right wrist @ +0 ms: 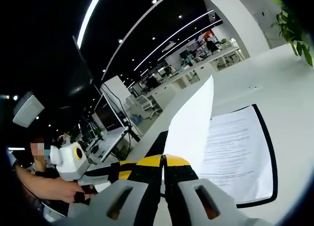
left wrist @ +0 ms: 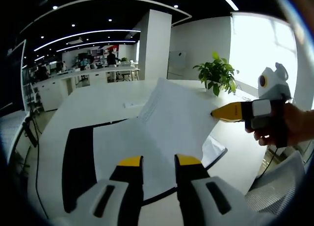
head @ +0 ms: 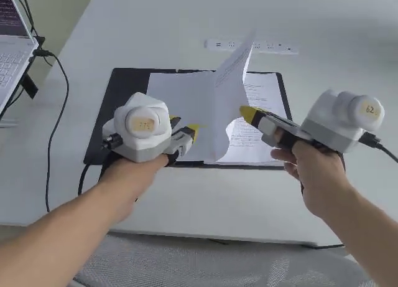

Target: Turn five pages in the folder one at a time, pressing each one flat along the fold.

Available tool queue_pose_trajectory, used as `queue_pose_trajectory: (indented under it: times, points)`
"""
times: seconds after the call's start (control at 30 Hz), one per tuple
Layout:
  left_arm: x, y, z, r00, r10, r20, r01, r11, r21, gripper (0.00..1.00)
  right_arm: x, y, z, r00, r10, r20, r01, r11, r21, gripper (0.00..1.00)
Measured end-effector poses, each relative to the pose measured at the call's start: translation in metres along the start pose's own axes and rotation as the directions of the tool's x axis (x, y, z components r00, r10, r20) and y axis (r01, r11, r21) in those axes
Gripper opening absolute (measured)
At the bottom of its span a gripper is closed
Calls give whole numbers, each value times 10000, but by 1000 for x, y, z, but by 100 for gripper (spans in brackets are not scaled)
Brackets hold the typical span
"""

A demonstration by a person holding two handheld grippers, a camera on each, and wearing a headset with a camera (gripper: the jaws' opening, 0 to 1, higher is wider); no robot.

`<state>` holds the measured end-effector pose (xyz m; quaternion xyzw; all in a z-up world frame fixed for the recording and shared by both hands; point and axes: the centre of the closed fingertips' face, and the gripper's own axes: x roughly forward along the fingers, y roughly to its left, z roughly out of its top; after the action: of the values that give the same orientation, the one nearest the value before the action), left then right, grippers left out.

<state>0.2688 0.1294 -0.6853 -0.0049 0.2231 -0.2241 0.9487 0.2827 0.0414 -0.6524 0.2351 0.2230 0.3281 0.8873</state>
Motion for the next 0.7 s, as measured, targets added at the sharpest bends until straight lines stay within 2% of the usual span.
queue_pose_trajectory:
  times: [0.13,0.23,0.27,0.37,0.5,0.6,0.7]
  points:
    - [-21,17,-3,9998,168,-45,-169,9998,-126,25,17,18,-7,9991,342,-233,-345,9993,-114,0]
    - [-40,31,-9,9993,258,-255,-265,9993,-279,27,31,32,-15,9971,599,-480,-607,9980,-161,0]
    - [-42,32,-9,9993,263,-254,-270,9992,-282,28,33,34,-16,9968,612,-508,-621,9979,-162,0]
    - [-61,45,-11,9990,354,-282,-366,9985,-408,28,47,45,-25,9942,804,-708,-813,9967,-91,0]
    - [-80,60,-11,9981,585,-198,-596,9963,-620,27,64,56,-41,9891,943,-1130,-964,9953,-135,0]
    - [-90,71,-13,9966,795,-197,-807,9942,-705,27,76,61,-55,9845,901,-1503,-970,9945,-395,0]
    - [-98,79,-15,9950,982,-164,-992,9914,-856,26,88,66,-67,9798,932,-1768,-1001,9945,-304,0]
